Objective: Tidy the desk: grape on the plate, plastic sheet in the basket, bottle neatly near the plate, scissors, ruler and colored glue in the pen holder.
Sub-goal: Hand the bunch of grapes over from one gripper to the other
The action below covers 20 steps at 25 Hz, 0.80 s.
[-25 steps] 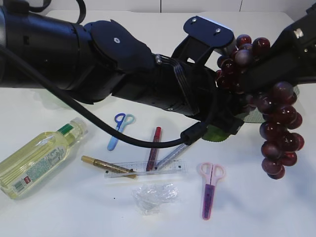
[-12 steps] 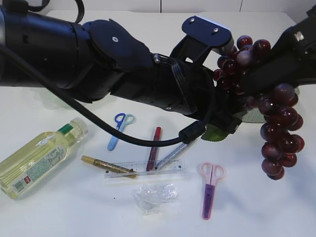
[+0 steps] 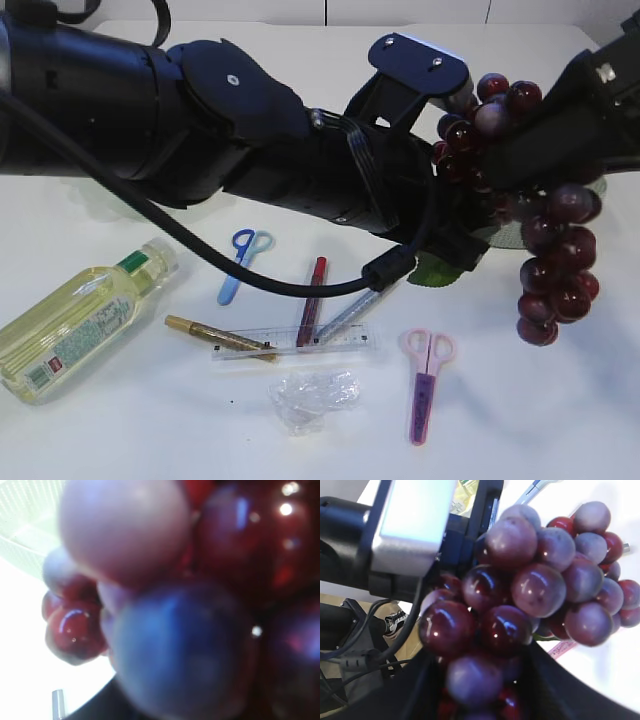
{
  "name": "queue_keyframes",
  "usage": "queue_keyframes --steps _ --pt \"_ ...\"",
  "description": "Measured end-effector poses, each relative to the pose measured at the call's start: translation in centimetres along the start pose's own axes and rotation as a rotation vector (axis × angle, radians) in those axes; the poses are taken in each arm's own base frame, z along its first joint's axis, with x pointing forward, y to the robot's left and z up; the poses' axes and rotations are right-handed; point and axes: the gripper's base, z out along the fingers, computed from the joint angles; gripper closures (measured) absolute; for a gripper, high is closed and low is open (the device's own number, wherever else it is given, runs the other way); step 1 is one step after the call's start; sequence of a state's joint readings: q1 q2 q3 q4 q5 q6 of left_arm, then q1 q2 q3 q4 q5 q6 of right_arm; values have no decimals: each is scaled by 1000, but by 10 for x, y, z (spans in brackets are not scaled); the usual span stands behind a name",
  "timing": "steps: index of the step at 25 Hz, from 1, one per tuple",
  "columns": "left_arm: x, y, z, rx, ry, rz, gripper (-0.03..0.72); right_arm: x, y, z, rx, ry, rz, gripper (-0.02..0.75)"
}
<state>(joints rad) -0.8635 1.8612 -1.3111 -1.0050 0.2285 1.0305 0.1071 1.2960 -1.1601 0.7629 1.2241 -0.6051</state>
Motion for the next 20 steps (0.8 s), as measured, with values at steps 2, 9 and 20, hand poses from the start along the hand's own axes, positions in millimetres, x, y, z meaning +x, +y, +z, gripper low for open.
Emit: queue_keyframes --steps 2,9,20 --pt "0 1 0 -2 0 -1 592 0 0 0 0 0 0 332" --pt "0 3 0 -6 -1 -6 593 0 0 0 0 0 0 272" --pt "0 4 -1 -5 -3 -23 594 1 -2 1 38 12 47 178"
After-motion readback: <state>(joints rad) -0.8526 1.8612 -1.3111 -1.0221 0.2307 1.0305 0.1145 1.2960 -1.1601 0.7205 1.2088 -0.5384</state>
